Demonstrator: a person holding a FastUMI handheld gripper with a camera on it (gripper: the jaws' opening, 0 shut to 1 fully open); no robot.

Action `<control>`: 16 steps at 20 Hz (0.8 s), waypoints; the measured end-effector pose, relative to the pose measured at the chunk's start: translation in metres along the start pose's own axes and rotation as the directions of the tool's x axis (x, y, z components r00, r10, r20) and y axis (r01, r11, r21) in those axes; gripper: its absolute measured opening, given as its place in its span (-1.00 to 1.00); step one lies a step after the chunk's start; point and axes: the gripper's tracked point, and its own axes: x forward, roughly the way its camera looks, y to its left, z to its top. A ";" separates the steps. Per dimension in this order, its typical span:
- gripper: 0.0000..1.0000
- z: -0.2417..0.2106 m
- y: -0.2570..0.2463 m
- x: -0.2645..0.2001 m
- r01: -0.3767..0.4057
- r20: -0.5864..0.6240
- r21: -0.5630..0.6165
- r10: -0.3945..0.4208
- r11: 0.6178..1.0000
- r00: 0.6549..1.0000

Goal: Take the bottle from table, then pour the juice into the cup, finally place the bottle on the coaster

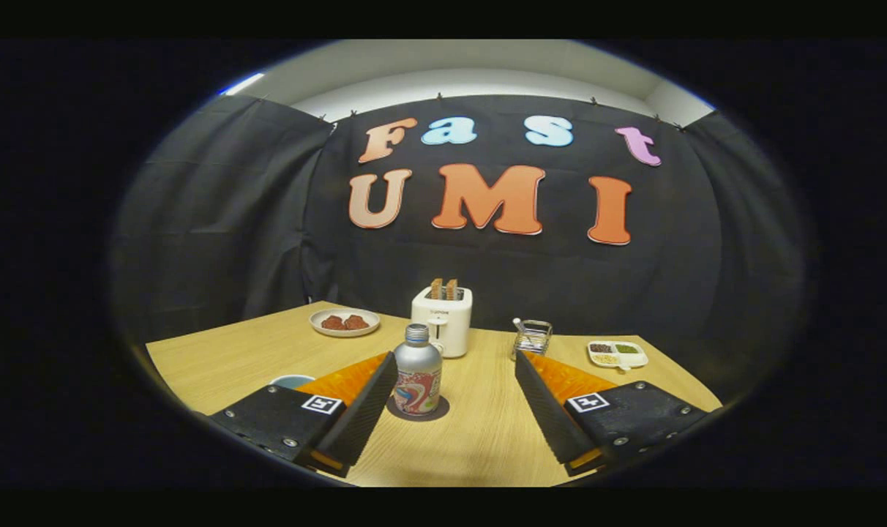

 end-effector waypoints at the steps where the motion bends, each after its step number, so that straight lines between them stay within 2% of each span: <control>1: 0.91 0.008 -0.006 -0.011 0.009 0.013 0.002 -0.009 1.000 1.000; 4: 0.91 0.021 -0.024 -0.039 0.048 0.048 -0.005 -0.048 0.999 0.998; 8: 0.92 0.035 -0.033 -0.074 0.060 0.102 0.011 -0.061 0.998 0.993; 16: 0.93 0.026 -0.073 -0.130 0.152 0.130 0.031 -0.155 0.988 0.979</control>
